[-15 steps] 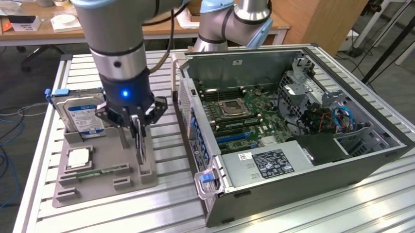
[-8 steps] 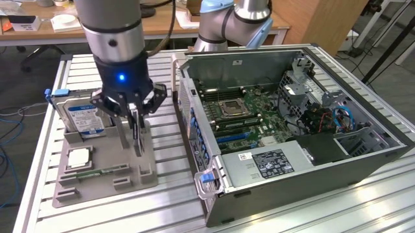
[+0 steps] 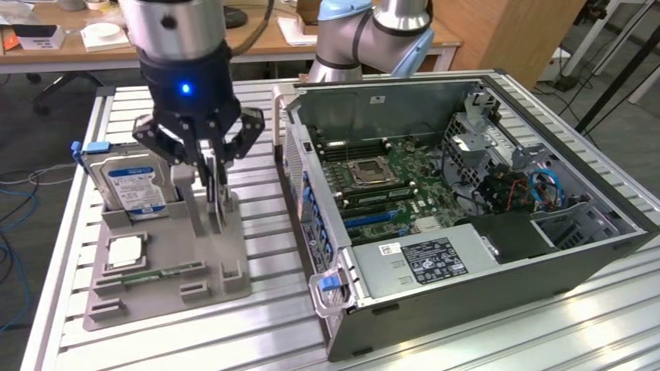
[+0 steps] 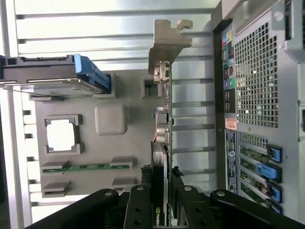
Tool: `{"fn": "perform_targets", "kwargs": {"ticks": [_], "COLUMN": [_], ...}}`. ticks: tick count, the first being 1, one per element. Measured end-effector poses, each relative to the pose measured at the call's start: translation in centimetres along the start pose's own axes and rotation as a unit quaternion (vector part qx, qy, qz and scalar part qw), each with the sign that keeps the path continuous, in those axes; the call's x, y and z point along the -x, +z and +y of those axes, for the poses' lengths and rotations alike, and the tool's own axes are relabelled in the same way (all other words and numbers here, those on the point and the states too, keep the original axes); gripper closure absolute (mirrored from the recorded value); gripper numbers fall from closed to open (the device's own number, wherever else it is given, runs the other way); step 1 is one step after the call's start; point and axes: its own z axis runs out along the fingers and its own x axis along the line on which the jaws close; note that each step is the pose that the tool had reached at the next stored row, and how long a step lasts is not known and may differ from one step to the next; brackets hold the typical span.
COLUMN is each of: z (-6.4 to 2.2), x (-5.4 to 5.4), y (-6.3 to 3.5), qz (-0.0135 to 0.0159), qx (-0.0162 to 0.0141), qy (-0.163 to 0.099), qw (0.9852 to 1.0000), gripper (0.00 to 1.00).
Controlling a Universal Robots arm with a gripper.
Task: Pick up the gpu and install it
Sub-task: 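Pick up the gpu and move the gpu toward the slot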
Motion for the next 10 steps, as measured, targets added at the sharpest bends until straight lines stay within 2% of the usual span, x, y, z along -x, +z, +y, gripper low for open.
{"fn": "perform_targets", "kwargs": {"ticks": [10], "z": [0.14], "x": [0.1], "y": [-4.33], "qz": [0.0], "qx": [0.0], "qy": [0.0], "qw": [1.0], "gripper": [0.73]}}
